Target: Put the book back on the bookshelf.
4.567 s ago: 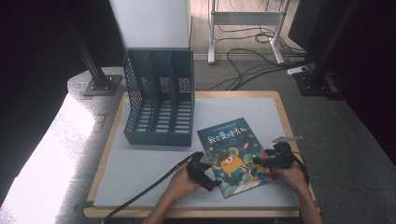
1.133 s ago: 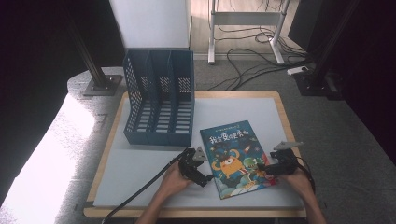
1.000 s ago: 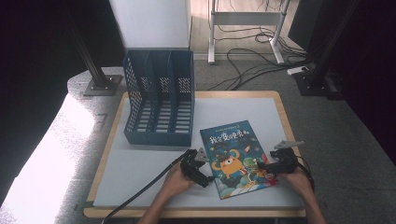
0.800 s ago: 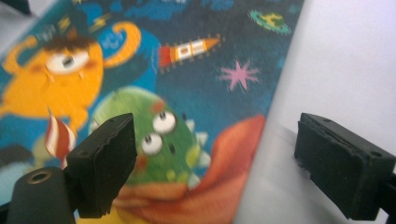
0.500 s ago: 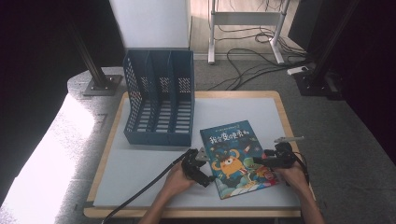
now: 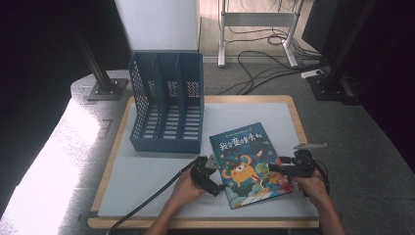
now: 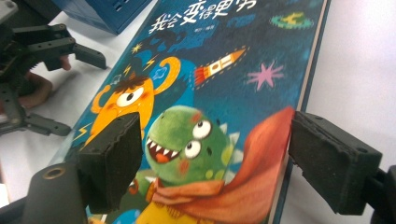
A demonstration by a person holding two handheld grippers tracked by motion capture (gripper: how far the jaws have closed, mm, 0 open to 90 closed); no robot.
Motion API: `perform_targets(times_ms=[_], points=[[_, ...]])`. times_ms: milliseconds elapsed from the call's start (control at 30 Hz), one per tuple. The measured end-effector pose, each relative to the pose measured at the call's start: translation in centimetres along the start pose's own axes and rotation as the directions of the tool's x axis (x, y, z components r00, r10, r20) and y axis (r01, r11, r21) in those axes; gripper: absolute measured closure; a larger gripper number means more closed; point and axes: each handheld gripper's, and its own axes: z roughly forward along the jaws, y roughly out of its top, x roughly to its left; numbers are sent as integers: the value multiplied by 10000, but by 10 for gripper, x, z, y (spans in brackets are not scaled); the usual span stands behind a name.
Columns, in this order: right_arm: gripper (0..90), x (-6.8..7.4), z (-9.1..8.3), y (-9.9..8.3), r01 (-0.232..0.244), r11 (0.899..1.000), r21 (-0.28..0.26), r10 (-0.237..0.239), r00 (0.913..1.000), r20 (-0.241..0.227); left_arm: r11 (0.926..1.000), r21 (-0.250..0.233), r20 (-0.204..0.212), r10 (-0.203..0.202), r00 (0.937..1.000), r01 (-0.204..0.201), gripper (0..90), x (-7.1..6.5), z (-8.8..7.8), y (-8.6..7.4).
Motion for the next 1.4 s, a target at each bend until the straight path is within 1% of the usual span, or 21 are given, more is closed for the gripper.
perform_targets(times_ms=[100,133,167,200,233,267,300,333,433,533,633,733,867,1033,1200,1400], points=[[180,0,-5,-4,-317,9994,-151,312,9990,-335,10000,-4,-1,-1,10000,1,0,0,0,0],[242,-1,-6,-6,-438,9989,-175,426,9971,-638,10000,0,-2,0,10000,0,0,0,0,0],[275,-2,-6,-8,-607,9981,-90,592,9910,-1200,10000,-5,0,-4,10000,4,0,0,0,0],[304,0,-4,-10,-769,9970,-89,732,9743,-2132,10000,-3,-4,-2,10000,2,0,0,0,0],[299,4,-2,-11,-657,9978,-61,627,9731,-2217,10000,-3,-3,-1,10000,1,0,0,0,0],[289,11,-1,-10,-130,9998,173,156,9868,-1610,10000,-4,-4,-2,10000,2,0,0,0,0],[288,14,0,-9,253,9990,381,-206,9925,-1205,10000,-6,-5,-5,10000,5,0,0,0,0],[285,17,1,-8,584,9962,639,-522,9942,-944,10000,-6,-7,-2,10000,2,0,0,0,0],[303,13,2,-3,706,9913,1109,-592,9929,-1034,10000,-8,-11,-2,10000,2,0,0,0,0],[300,10,4,3,857,9866,1385,-741,9935,-867,10000,-8,-6,-2,10000,2,0,0,0,0],[281,6,6,9,918,9837,1548,-818,9942,-696,10000,-9,-7,-2,10000,2,0,0,0,0],[277,2,8,15,970,9811,1677,-871,9940,-656,10000,-6,-5,-2,10000,2,0,0,0,0],[270,-2,12,23,1051,9800,1691,-946,9931,-687,10000,-8,-3,-4,10000,4,0,0,0,0],[338,-5,18,33,1143,9774,1779,-1054,9927,-585,10000,-8,-1,-4,10000,4,0,0,0,0],[400,-10,21,42,1006,9782,1818,-891,9935,-703,10000,-22,-13,5,10000,-5,0,0,0,0],[452,-15,20,48,891,9820,1667,-764,9938,-812,10000,15,-56,41,10000,-41,0,-1,0,0]])
